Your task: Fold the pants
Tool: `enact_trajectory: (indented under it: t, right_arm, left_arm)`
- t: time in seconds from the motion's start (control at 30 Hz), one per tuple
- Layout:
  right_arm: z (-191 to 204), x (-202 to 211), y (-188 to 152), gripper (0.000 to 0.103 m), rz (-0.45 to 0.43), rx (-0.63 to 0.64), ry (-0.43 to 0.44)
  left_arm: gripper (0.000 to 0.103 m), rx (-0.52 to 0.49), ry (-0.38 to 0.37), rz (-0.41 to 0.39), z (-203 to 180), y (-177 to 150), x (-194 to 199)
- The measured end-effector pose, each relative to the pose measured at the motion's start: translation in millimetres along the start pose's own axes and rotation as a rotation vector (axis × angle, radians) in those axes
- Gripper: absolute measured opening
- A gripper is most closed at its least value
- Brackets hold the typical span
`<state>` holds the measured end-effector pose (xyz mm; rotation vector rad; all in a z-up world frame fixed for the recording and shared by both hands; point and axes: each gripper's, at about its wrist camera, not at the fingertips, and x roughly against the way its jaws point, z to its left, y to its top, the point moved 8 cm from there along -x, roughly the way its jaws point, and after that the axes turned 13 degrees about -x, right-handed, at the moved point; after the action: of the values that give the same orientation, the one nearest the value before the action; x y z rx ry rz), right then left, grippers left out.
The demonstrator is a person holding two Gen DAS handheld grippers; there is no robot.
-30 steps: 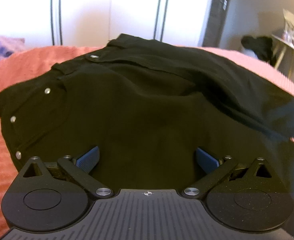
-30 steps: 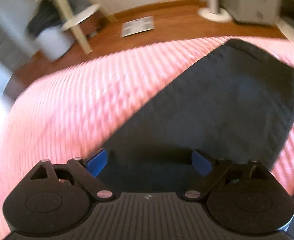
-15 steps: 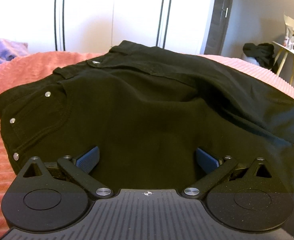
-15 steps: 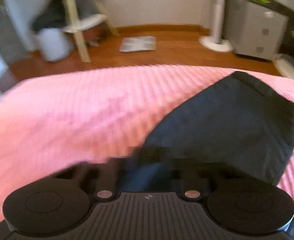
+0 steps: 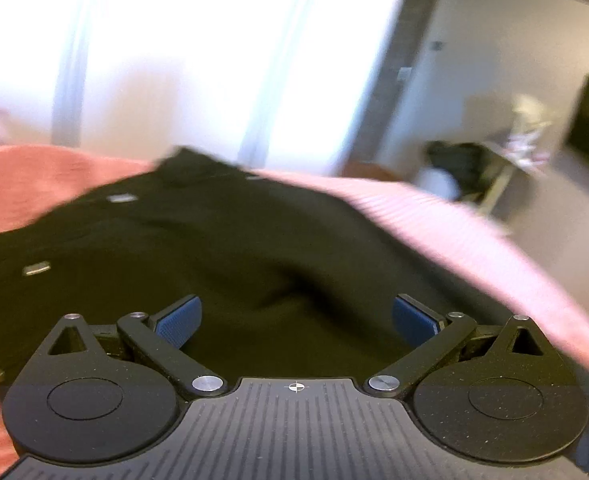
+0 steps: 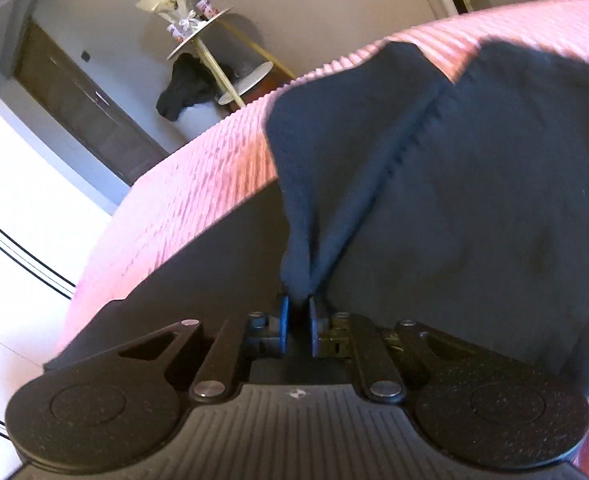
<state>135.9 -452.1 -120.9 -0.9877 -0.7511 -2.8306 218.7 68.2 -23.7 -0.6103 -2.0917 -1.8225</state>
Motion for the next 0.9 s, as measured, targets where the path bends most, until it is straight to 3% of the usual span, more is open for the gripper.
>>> enact_trajectory:
  t: [0.13, 0.2, 0.23, 0.27, 0.43, 0.47, 0.5, 0.53, 0.63, 0.7, 0.9]
  right_arm:
    - [11.7, 10.4, 10.8, 0.031, -0.068, 0.076, -0.037]
    - [13.9, 8.1, 13.9, 0.037, -0.068, 0.096, -0.055]
    - [13.6, 6.3, 15.5, 0.037, -0.064, 0.091, -0.051]
    - [14.2, 5.2, 18.0, 0.037, -0.061, 0.086, -0.045]
    - [17.9, -1.8, 30.6, 0.039, -0.026, 0.053, -0.012]
    - [18.4, -1.9, 33.4, 0.039, -0.025, 0.050, -0.001]
    - [19.2, -4.6, 40.5, 0.039, -0.027, 0.050, -0.003]
    - [17.0, -5.2, 43.2, 0.039, -0.035, 0.054, -0.008]
    - [16.9, -8.3, 54.2, 0.034, -0.049, 0.076, -0.017]
    - [16.7, -13.0, 57.6, 0.003, -0.020, 0.079, 0.010]
    - [13.7, 20.9, 61.4, 0.001, -0.076, 0.068, 0.053]
  left_arm:
    - [0.103, 0.102, -0.200, 0.075, -33.5, 38.2, -62.2]
    - [0.095, 0.160, -0.264, 0.146, -51.9, 51.5, -105.6]
    - [0.088, 0.177, -0.278, 0.182, -59.8, 55.3, -125.3]
    - [0.075, 0.191, -0.274, 0.217, -66.3, 56.8, -141.6]
    - [0.067, 0.258, -0.318, 0.374, -95.9, 50.4, -214.5]
    - [0.050, 0.268, -0.336, 0.415, -104.4, 42.2, -221.0]
    - [0.016, 0.282, -0.340, 0.465, -108.9, 35.4, -228.7]
    - [0.009, 0.291, -0.353, 0.483, -108.7, 33.0, -233.8]
    - [0.005, 0.278, -0.362, 0.398, -109.8, 36.0, -221.3]
    - [0.005, 0.253, -0.359, 0.331, -106.6, 39.3, -199.1]
    - [0.005, 0.169, -0.345, 0.140, -94.5, 36.0, -95.7]
